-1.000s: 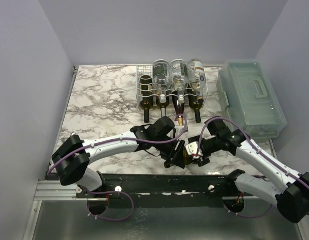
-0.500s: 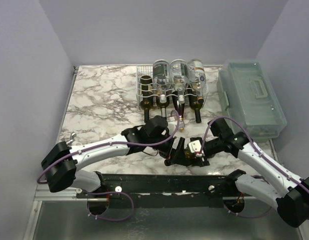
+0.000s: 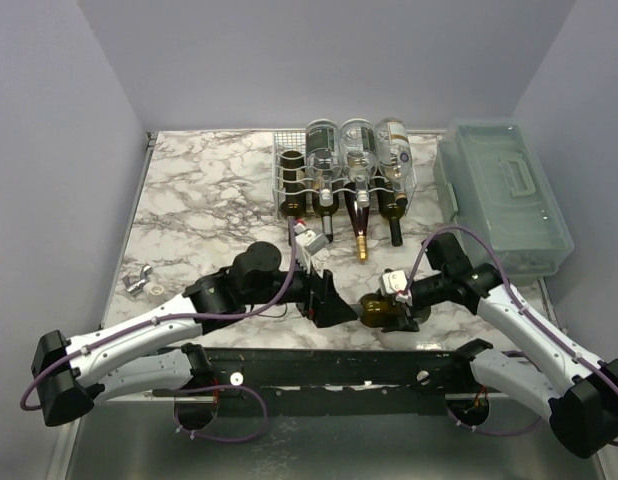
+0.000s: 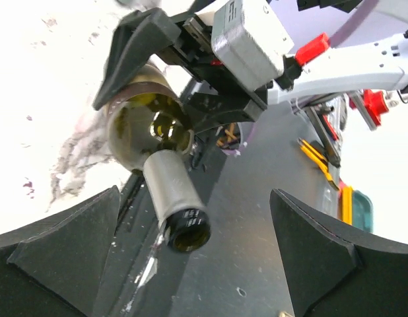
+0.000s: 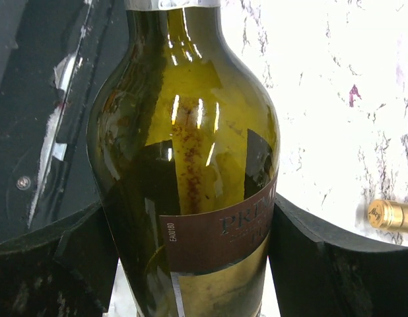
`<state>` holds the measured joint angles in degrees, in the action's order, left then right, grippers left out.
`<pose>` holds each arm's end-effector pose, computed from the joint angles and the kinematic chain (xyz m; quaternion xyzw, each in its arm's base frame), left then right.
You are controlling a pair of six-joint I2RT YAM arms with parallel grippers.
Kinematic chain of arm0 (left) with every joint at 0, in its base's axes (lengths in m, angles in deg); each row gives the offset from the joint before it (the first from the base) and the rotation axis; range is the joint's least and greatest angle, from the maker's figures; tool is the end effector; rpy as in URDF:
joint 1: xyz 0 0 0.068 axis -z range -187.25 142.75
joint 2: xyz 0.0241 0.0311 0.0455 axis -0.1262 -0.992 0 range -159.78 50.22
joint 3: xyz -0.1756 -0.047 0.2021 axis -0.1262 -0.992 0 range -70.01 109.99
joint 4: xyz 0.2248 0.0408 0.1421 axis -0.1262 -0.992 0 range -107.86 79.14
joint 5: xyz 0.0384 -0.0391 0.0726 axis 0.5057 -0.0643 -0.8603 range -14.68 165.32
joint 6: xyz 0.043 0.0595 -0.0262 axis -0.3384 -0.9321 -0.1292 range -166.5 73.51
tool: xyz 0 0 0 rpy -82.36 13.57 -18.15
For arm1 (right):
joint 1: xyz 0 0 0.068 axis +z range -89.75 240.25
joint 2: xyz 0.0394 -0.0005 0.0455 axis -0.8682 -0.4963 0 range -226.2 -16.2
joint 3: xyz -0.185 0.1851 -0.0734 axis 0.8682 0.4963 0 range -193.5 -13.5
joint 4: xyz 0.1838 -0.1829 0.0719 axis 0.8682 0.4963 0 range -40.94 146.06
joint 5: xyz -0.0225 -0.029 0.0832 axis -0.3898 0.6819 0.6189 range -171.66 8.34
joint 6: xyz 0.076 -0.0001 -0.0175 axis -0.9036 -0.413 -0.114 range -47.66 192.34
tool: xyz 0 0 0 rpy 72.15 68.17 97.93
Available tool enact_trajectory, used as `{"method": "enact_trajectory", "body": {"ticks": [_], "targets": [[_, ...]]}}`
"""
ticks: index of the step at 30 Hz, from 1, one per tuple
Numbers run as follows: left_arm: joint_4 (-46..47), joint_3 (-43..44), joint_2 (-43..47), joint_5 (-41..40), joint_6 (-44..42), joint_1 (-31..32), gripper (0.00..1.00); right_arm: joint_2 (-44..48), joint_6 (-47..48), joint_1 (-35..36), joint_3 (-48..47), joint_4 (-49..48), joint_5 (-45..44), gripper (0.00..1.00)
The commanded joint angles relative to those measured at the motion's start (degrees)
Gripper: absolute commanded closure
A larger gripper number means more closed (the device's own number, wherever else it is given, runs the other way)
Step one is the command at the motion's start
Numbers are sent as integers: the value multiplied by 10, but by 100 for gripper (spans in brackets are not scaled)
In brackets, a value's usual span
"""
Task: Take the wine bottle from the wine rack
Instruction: Pick up the wine bottle from the wine rack.
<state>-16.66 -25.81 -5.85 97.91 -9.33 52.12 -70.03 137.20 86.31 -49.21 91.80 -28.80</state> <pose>0.1117 -0.2388 0.2972 0.2659 0.7546 -0.5371 0.2672 0.1380 0.1267 0.2043 -0.6964 0.5281 0.3315 0.3555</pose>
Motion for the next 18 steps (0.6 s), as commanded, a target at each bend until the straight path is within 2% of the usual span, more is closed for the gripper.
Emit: {"method": "enact_trajectory", "body": {"ticks": [1, 7, 10, 15, 18], "targets": [[51, -50, 82, -93, -27, 0, 3, 11, -55, -15, -9, -37, 88, 93], [143, -117, 192, -143, -62, 1, 2, 5, -116, -38, -15, -62, 135, 93], [200, -153, 216, -139, -84, 2, 2, 1, -161, -46, -15, -83, 142, 92], [347, -226, 245, -149, -97, 2, 1, -1, -235, -60, -16, -120, 174, 92], [375, -241, 248, -173, -109, 2, 1, -1, -260, -70, -14, -135, 190, 92]]}}
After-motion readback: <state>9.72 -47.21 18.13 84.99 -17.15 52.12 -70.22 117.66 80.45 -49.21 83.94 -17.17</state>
